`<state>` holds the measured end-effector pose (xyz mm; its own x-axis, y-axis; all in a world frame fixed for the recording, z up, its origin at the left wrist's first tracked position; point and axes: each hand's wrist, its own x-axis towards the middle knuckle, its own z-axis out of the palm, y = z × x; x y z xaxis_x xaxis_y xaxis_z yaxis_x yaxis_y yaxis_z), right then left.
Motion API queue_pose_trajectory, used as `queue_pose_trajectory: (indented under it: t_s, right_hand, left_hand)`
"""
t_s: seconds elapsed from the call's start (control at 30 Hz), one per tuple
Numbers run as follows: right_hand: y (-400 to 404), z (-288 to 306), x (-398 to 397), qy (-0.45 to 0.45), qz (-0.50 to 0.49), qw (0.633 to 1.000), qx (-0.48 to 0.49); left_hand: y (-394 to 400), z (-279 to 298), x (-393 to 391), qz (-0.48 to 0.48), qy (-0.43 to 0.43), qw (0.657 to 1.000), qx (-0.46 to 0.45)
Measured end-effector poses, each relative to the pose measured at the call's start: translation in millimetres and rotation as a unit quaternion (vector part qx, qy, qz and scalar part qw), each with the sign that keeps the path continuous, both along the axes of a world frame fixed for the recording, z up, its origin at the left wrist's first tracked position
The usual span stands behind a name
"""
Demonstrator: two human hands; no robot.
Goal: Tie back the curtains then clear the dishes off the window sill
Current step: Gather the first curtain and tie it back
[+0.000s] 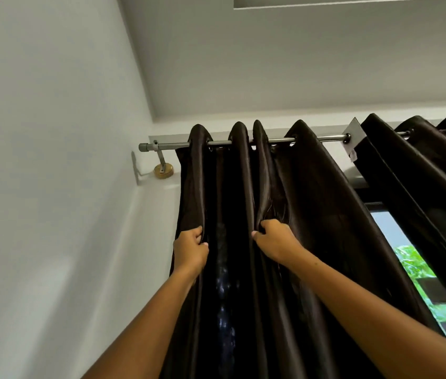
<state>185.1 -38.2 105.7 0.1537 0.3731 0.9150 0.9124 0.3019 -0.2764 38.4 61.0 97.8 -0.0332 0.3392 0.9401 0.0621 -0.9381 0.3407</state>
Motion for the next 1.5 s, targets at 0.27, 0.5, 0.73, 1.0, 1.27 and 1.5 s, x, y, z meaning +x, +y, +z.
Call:
queue_pose_trajectory:
  t_s: [0.27, 0.5, 0.73, 1.0, 1.27, 1.5]
  right_hand:
    - [-7, -16, 48, 0.007, -0.006, 0.999, 0.047]
    - [-49, -21, 122, 0.018, -0.077, 0.983, 0.168]
    - [-53, -9, 166, -0.016, -0.276, 0.955, 0.108]
    - [-37, -9, 176, 0.035, -0.256, 0.959, 0.112]
    - [-21, 12, 108, -0.038, -0.127, 0.988, 0.082]
    - [6, 39, 11, -0.188, -0.029, 0.982, -0.013]
  left_hand:
    - [-13, 29, 59, -0.076, 0.078, 0.993, 0.051]
    - [-56, 40, 151, -0.103, 0.154, 0.978, 0.091]
    - [-66, 14, 159, 0.054, 0.058, 0.992, 0.096]
    - [-59, -5, 149, 0.104, 0.009, 0.990, 0.091]
    - [-46, -5, 123, 0.061, -0.009, 0.996, 0.067]
    - [-32, -8, 63, 0.033, -0.037, 0.998, 0.048]
